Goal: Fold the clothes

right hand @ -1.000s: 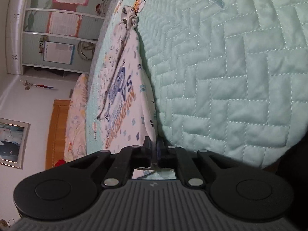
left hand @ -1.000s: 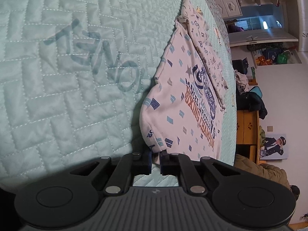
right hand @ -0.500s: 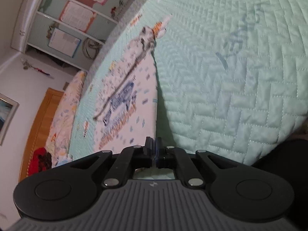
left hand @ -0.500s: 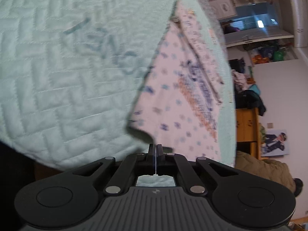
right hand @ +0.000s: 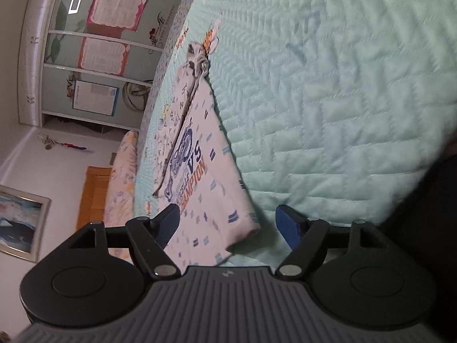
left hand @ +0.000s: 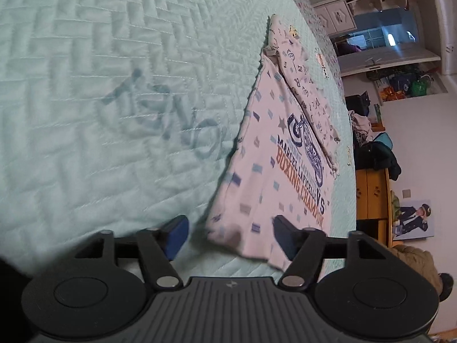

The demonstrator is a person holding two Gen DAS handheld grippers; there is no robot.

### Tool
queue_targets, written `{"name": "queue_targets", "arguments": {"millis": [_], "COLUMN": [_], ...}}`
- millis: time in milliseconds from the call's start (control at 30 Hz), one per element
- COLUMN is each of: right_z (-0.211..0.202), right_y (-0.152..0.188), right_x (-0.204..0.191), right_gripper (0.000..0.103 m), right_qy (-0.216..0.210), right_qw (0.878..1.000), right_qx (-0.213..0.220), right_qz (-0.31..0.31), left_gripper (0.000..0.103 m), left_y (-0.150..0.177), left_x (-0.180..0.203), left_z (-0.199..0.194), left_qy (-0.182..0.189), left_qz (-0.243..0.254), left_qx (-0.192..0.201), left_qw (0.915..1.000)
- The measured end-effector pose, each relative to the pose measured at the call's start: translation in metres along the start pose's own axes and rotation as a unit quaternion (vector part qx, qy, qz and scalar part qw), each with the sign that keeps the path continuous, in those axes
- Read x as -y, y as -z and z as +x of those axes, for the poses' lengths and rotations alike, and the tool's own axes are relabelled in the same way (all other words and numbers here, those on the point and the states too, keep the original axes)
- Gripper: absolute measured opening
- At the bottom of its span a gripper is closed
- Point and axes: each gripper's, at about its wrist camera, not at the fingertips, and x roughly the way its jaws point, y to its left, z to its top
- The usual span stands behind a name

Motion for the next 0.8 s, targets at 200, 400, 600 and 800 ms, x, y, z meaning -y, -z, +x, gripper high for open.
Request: {"name": "queue_targets", "arguments": {"millis": [200, 400, 600, 800], "right_z": [0.012, 0.024, 0.012, -0.01], "right_y": [-0.002, 0.004, 0.008, 0.0], "right_x": [-0.01, -0.01, -0.014, -0.01], "right_gripper": [0.092, 0.006, 0.006, 0.005], "right_qy": [-0.009, 0.019, 0.035, 0.07], "right_qw": [1.0, 0.998, 0.996, 0.993], "right_qx": [-0.008, -0.049, -0.03, -0.016], "right_qz": [-0.014, -0.039, -0.072, -0.096], "left_gripper": [0.102, 0.012, 0.009, 0.009], "left_y": [0.001, 0.002, 0.015, 0.025], "left_x": [0.03, 0.026, 0.011, 0.002], "left_z": [0.024, 0.019, 0.013, 0.003], "left_qy": [-0.022, -0.056, -0.038, -0.028], "left_qz": [0.036, 0.031, 0.014, 0.001], "left_qx": [-0.016, -0.024, -0.016, -0.009], "left_qw": [0.999, 0.9976, 0.9991, 0.9996]}}
